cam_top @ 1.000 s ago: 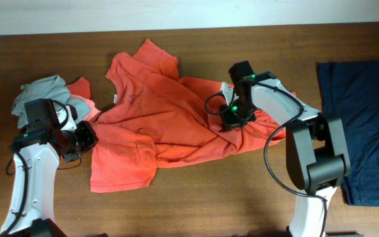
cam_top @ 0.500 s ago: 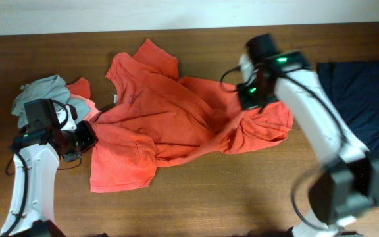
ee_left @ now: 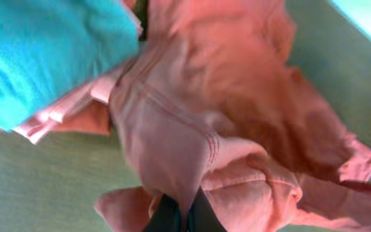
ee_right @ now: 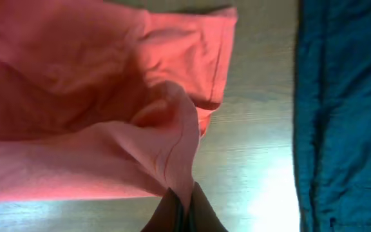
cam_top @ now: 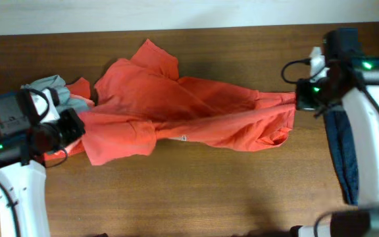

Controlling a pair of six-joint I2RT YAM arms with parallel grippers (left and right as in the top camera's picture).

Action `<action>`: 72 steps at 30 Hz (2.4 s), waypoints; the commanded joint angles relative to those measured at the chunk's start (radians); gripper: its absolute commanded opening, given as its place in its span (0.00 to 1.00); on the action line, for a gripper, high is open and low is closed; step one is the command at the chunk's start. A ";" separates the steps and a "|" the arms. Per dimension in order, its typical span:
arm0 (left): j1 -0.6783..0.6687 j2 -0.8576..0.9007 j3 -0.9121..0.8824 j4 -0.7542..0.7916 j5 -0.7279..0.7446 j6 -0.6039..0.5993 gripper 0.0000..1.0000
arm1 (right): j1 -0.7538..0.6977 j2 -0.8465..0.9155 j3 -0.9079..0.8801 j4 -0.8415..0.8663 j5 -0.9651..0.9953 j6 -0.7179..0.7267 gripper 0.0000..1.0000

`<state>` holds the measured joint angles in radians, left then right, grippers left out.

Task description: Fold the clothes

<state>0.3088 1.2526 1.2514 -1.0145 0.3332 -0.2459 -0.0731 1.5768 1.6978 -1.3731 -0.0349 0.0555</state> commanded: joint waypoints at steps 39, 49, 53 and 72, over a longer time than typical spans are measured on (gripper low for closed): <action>-0.127 0.522 1.005 -0.116 0.082 0.017 0.01 | -0.032 0.343 0.774 -0.188 0.125 -0.026 0.04; -0.067 0.639 1.284 0.110 0.187 0.016 0.01 | -0.110 0.340 1.012 -0.057 0.124 -0.021 0.04; -0.064 0.640 1.354 -0.181 0.179 0.134 0.01 | -0.126 0.344 0.953 -0.141 0.119 -0.022 0.04; -0.130 0.683 0.526 -0.629 0.088 0.409 0.01 | -0.251 0.322 0.067 -0.276 0.094 -0.010 0.04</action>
<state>0.1761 1.9442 1.8507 -1.6154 0.4271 0.1127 -0.2813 1.9350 1.8202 -1.6459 0.0547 0.0418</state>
